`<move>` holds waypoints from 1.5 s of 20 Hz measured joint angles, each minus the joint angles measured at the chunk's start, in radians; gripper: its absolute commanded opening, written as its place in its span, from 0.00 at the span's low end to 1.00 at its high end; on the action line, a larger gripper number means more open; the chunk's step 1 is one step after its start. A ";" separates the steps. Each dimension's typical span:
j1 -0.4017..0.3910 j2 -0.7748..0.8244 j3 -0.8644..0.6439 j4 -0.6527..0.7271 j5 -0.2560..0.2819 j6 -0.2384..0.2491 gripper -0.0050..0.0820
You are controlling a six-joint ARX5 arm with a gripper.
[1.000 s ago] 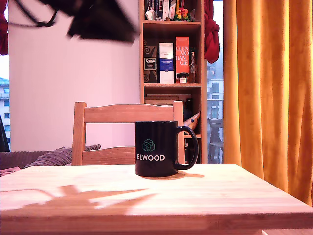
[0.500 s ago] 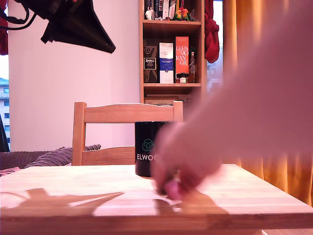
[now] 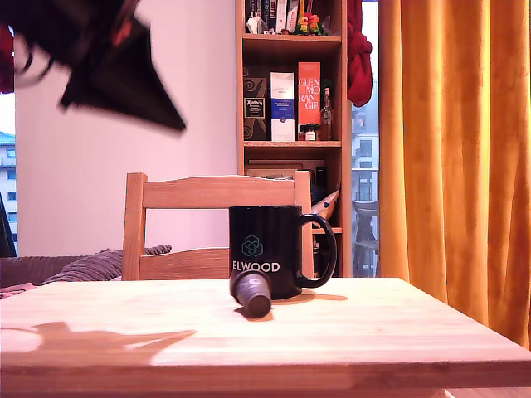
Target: Pick up the coffee capsules on the table and drop them inside the coffee cup
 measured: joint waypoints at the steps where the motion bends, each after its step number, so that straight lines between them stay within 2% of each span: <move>1: -0.013 0.000 -0.013 0.020 0.000 0.000 0.04; 5: -0.075 -0.014 -0.101 0.131 -0.002 -0.001 0.04; 6: -0.098 -0.036 -0.153 0.190 -0.015 -0.006 0.04; 7: -0.123 -0.072 -0.208 0.240 -0.045 -0.043 0.04; 8: -0.143 -0.112 -0.259 0.271 -0.078 -0.043 0.04; 10: -0.182 -0.199 -0.332 0.300 -0.174 -0.157 0.04; 11: -0.196 -0.241 -0.354 0.304 -0.195 -0.180 0.04; 14: -0.280 -0.349 -0.402 0.316 -0.380 -0.338 0.04; 15: -0.326 -0.366 -0.404 0.319 -0.427 -0.342 0.04; 16: -0.363 -0.369 -0.404 0.330 -0.457 -0.372 0.04; 17: -0.389 -0.366 -0.404 0.342 -0.466 -0.372 0.04; 18: -0.409 -0.362 -0.404 0.348 -0.466 -0.394 0.04; 20: -0.420 -0.361 -0.404 0.354 -0.470 -0.404 0.04; 21: -0.420 -0.361 -0.404 0.355 -0.470 -0.433 0.04; 22: -0.421 -0.361 -0.404 0.355 -0.472 -0.439 0.04; 23: -0.421 -0.361 -0.404 0.355 -0.477 -0.480 0.04; 26: -0.423 -0.360 -0.404 0.355 -0.521 -0.552 0.04; 27: -0.426 -0.355 -0.404 0.356 -0.542 -0.580 0.07; 28: -0.428 -0.343 -0.404 0.357 -0.557 -0.599 0.14; 30: -0.433 -0.306 -0.404 0.366 -0.567 -0.603 0.42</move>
